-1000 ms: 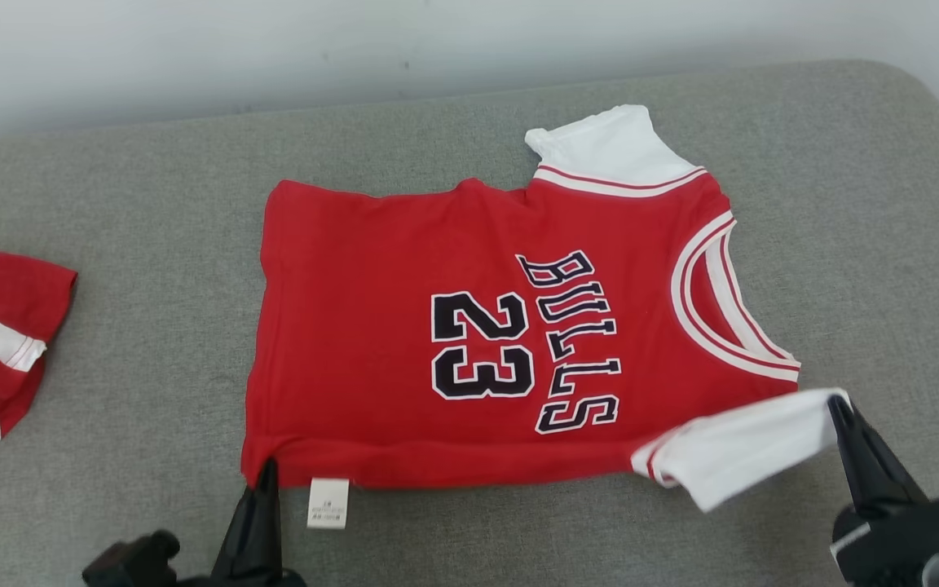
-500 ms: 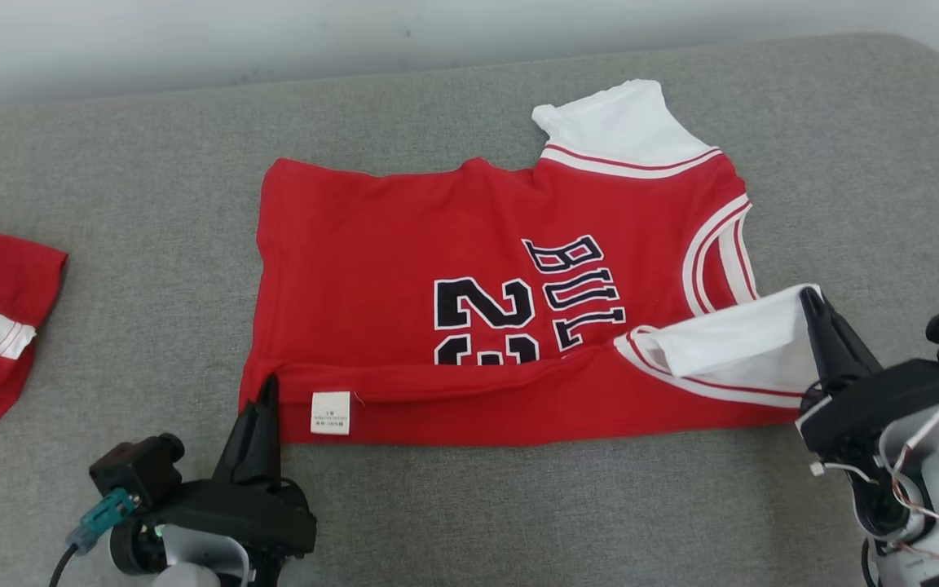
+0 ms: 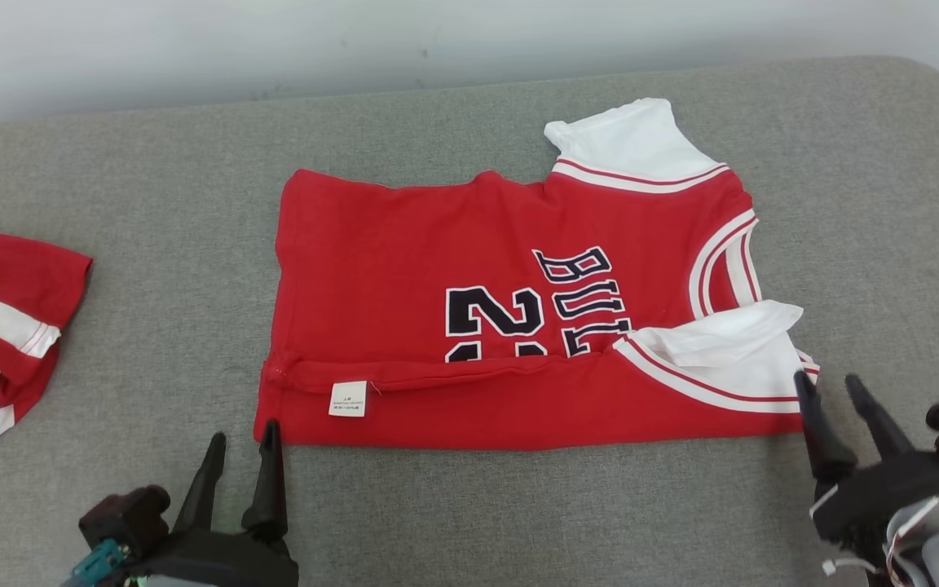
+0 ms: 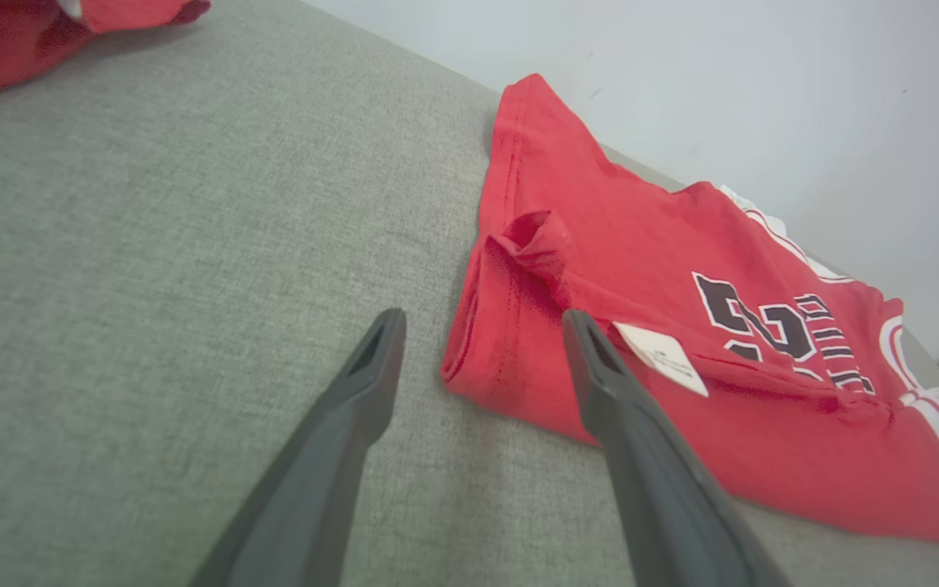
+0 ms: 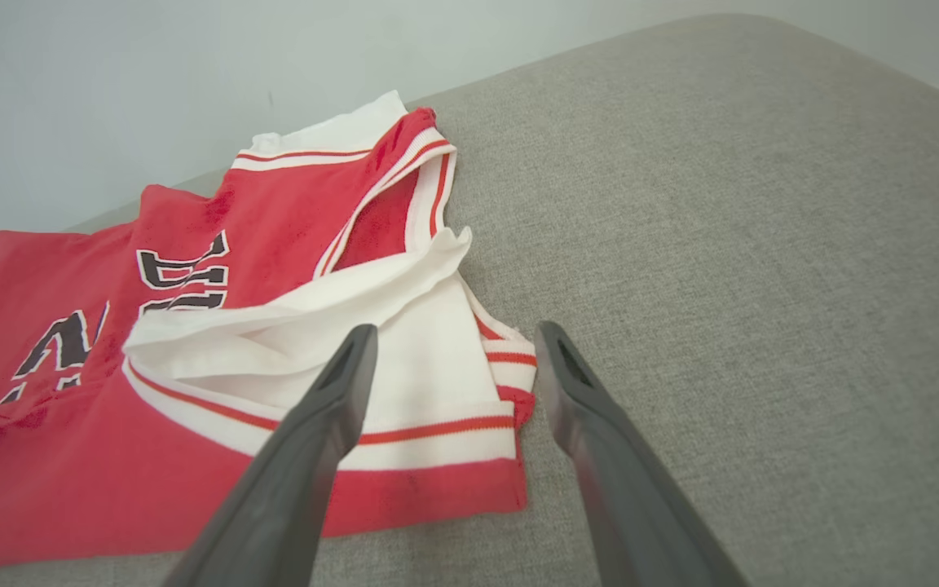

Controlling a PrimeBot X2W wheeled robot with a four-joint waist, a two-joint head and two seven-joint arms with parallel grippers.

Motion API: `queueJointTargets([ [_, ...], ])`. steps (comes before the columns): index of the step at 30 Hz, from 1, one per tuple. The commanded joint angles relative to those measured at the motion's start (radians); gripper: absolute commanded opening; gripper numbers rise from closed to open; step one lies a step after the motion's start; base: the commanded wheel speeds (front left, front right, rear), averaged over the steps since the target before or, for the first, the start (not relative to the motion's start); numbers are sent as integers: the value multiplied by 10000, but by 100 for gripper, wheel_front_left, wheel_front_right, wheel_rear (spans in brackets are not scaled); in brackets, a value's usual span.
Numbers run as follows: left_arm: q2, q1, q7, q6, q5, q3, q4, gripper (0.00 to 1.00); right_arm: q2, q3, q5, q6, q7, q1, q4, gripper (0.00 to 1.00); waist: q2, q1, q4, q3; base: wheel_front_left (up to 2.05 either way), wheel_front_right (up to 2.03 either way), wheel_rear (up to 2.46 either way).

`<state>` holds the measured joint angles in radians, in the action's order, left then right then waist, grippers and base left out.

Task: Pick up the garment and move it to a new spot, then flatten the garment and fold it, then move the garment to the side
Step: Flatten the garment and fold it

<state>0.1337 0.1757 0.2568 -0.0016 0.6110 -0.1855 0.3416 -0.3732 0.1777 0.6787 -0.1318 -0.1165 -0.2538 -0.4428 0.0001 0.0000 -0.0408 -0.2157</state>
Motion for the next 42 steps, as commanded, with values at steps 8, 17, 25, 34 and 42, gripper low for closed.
queueJointTargets([
  [8, -32, -96, 77, -76, -281, -73, 353, 100, 120, 201, -85, 24, -131, 242, -452, 100, -1, 0, -174, -166, 0, 0, 0],
  [17, 24, 707, -20, -174, -533, -379, 1287, 100, 646, 540, -300, 24, 2, -676, -1737, 100, -1, 0, -143, -354, 0, 0, 0],
  [25, -174, 1025, 53, -450, -317, -183, 1916, 0, 856, 813, 68, 26, -416, -1028, -2435, 0, -1, 0, -53, -165, 0, 0, 0],
  [34, -486, -604, 80, -377, -244, 585, 526, 0, 505, 791, 668, 26, -755, -216, -1701, 0, -1, 0, -66, 556, 0, 0, 0],
  [42, -717, -2172, 83, 9, -269, 438, -551, 0, 18, 69, 727, 26, -305, 1542, -222, 0, -1, 0, 109, 842, 0, 0, 0],
])
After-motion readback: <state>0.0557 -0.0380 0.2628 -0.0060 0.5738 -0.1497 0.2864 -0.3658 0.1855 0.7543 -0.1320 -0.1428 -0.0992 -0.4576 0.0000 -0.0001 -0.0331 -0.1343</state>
